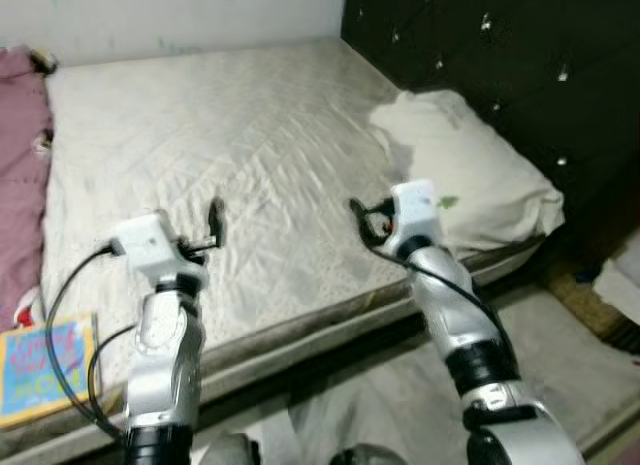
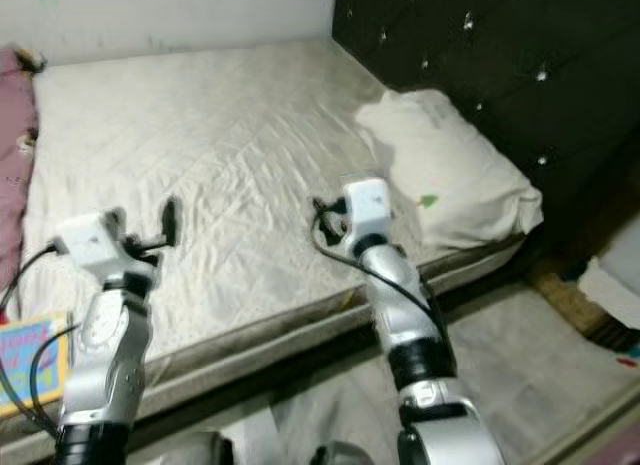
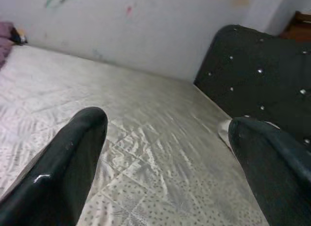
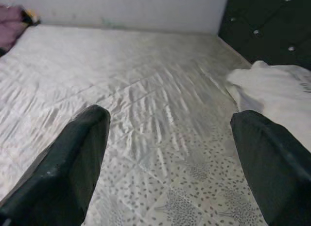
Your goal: Clean up the room
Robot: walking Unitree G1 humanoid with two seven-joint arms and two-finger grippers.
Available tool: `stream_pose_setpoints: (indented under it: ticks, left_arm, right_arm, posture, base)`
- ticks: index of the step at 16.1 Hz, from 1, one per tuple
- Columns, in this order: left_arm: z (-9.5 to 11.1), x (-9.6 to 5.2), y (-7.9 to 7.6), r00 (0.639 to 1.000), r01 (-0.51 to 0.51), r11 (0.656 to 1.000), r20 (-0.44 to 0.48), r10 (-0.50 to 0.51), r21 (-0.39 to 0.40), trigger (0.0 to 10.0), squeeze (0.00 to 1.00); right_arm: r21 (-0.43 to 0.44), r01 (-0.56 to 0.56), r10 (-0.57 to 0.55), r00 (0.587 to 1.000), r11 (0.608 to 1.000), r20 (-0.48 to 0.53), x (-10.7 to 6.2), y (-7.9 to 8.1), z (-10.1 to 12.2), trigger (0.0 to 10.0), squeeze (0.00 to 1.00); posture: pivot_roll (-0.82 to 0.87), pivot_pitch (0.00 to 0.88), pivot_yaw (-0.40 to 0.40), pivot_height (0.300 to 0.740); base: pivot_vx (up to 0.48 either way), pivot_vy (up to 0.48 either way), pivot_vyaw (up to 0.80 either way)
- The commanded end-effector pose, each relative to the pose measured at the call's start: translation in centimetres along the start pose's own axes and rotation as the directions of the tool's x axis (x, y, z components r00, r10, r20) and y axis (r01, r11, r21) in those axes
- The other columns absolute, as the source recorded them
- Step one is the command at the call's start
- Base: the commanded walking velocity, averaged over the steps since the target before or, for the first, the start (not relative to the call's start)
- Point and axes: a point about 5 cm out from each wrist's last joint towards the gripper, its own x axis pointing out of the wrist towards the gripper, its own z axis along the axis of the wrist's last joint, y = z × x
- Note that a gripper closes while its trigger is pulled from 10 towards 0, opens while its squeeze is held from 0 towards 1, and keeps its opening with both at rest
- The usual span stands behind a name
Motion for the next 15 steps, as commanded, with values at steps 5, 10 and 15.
stream_pose_setpoints:
  ticks: [5,10,15]
  left_arm:
    - [0.34,0.14,0.51,1.000,-0.016,1.000,0.005,0.016,0.015,10.0,0.00]
    - [0.33,0.15,0.54,1.000,-0.021,1.000,0.005,0.021,0.011,10.0,0.00]
    - [0.16,0.17,0.46,1.000,-0.018,1.000,-0.003,0.018,0.008,10.0,0.00]
  right_arm:
    - [-0.021,-0.041,0.042,0.999,0.999,0.022,0.34,0.91,0.75,10.0,0.00]
    - [-0.007,-0.042,0.042,0.999,0.999,0.009,0.41,0.87,0.59,10.0,0.00]
    - [-0.008,-0.042,0.042,0.999,0.999,0.002,0.43,0.81,0.51,10.0,0.00]
  posture:
    - [0.05,0.037,-0.063,0.740]
    - [0.05,0.038,-0.065,0.740]
    - [0.05,0.041,-0.064,0.740]
  base:
    - [0.000,0.480,0.48]
    - [0.000,0.480,0.03]
    - [0.000,0.480,0.00]
